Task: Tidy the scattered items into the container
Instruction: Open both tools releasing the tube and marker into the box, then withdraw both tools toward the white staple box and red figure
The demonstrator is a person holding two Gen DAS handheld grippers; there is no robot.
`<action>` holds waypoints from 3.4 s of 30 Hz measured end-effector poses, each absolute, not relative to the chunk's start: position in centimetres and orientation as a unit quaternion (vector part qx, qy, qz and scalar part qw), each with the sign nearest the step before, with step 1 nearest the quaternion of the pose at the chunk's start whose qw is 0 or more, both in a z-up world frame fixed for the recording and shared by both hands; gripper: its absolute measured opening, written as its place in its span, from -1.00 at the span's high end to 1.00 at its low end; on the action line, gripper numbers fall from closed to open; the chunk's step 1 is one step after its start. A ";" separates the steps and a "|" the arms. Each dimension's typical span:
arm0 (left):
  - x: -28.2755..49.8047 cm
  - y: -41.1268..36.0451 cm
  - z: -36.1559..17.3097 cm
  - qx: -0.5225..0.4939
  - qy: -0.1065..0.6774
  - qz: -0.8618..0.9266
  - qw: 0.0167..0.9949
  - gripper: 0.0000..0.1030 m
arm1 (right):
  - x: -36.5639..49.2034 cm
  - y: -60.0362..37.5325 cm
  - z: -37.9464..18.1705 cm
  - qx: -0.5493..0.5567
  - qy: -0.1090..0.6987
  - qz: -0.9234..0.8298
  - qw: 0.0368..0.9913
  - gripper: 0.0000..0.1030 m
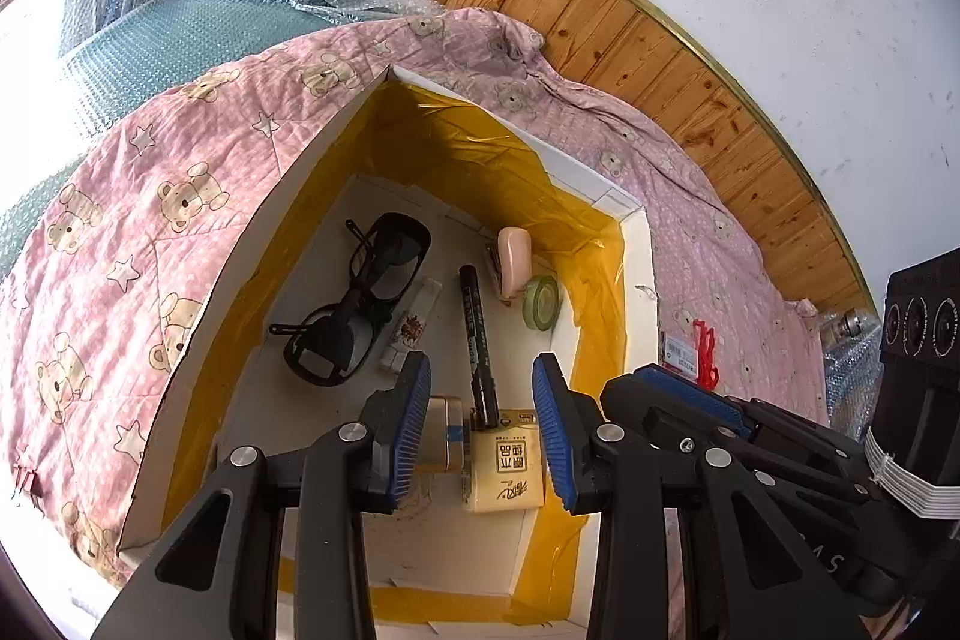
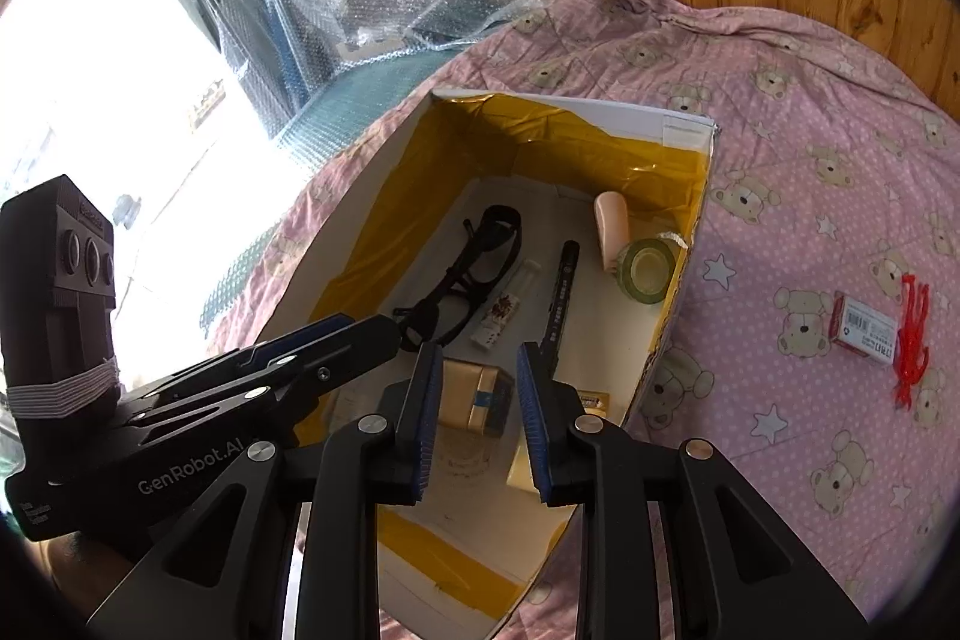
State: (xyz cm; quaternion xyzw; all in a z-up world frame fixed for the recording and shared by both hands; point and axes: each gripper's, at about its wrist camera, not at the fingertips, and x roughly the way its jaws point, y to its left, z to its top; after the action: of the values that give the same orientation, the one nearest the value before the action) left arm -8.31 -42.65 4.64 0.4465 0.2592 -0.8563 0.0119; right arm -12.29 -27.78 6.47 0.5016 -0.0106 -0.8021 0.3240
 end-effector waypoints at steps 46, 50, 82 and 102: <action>-1.1 -33.7 7.7 0.439 0.204 -0.875 -0.012 0.28 | -4.6 -19.1 8.1 0.480 -0.051 -0.820 0.308 0.46; -0.9 -32.7 8.1 0.438 0.196 -0.877 -0.018 0.28 | -4.3 -17.9 8.2 0.478 -0.060 -0.822 0.304 0.46; -3.3 -21.8 6.4 0.484 0.130 -0.862 -0.072 0.27 | -5.1 -6.8 5.2 0.488 -0.143 -0.824 0.251 0.41; -8.9 -17.2 3.2 0.521 0.108 -0.841 -0.095 0.27 | -8.4 -1.4 1.7 0.513 -0.178 -0.815 0.200 0.40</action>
State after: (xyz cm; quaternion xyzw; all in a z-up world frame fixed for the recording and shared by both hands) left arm -8.91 -17.23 3.22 0.5215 0.1084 -0.8410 -0.0953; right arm -8.37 -1.36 1.71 0.5129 -0.1783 -0.8155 0.2003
